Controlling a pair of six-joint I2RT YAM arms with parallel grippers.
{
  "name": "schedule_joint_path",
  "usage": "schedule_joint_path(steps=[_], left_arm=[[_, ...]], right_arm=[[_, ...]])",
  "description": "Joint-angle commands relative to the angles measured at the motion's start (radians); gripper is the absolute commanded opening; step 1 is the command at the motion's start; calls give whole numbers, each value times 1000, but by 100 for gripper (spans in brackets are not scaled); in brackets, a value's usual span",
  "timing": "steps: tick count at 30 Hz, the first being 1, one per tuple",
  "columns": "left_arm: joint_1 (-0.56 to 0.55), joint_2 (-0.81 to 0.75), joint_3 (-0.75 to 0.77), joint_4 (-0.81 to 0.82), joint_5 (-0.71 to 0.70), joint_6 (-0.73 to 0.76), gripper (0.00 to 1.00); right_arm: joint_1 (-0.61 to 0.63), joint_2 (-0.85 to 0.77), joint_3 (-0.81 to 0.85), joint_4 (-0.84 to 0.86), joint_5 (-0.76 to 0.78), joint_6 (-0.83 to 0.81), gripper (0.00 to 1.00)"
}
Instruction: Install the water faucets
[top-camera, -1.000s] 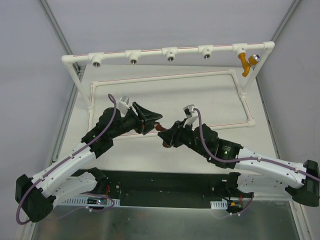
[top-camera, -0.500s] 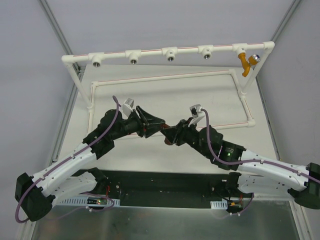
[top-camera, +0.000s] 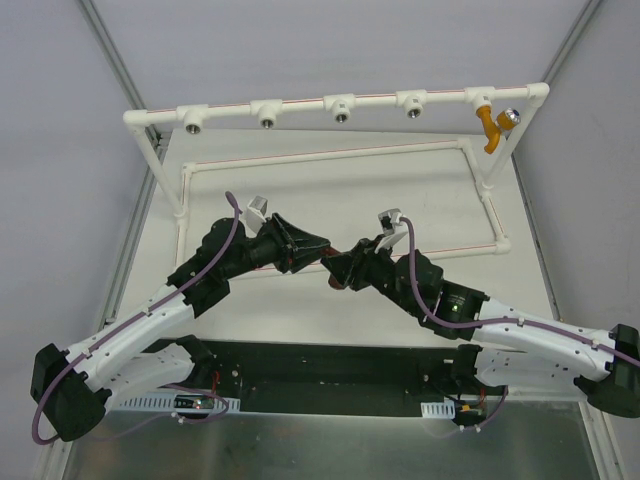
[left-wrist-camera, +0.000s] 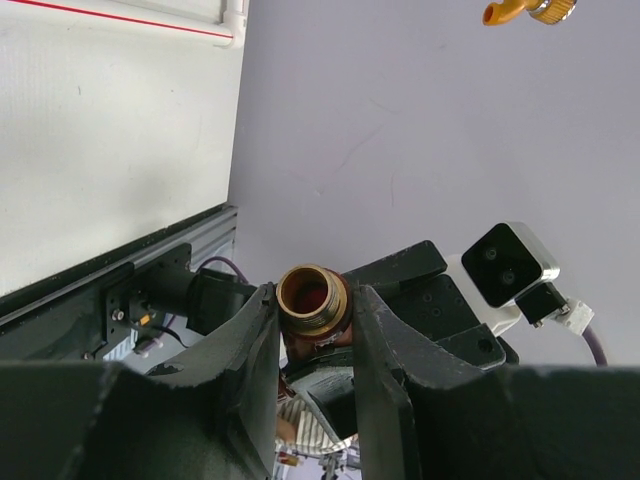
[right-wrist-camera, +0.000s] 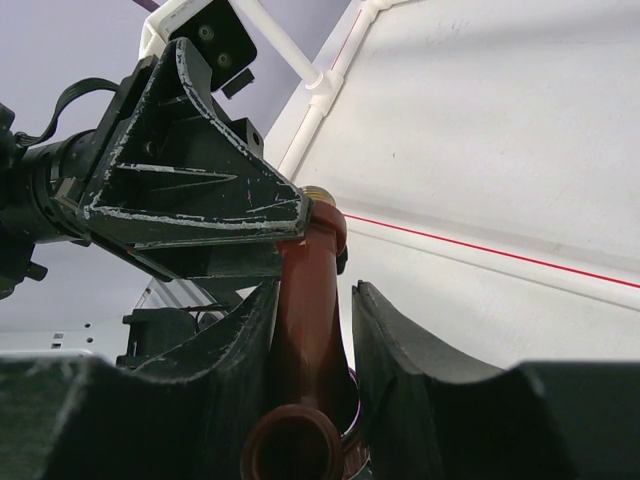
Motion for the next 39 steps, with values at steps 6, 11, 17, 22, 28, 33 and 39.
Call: schedule_joint_path(steps=[6,11,17,22,28,33,39], left_arm=[[-19,-11,-2,36,-11,-61,0],[-21,-11,-8,36,-12,-64,0],[-25,-7,2,37,-5,-53,0],[-38,-7,3,41,-11,-53,0],[-50,-18,-5,41,-18,-48,0],[-50,-39,-24,39,-21,-48,0],[-52,-76,-52,39,-29,-51,0]], right_arm=[[0,20,-11,133,13,0,61],[-2,24,-12,151,10,0,55],[-2,26,-8,153,10,0,38],[-2,37,-5,151,7,-1,20],[0,35,-8,128,51,-1,0],[0,35,-14,104,91,25,0],[-2,35,4,96,61,-6,0]])
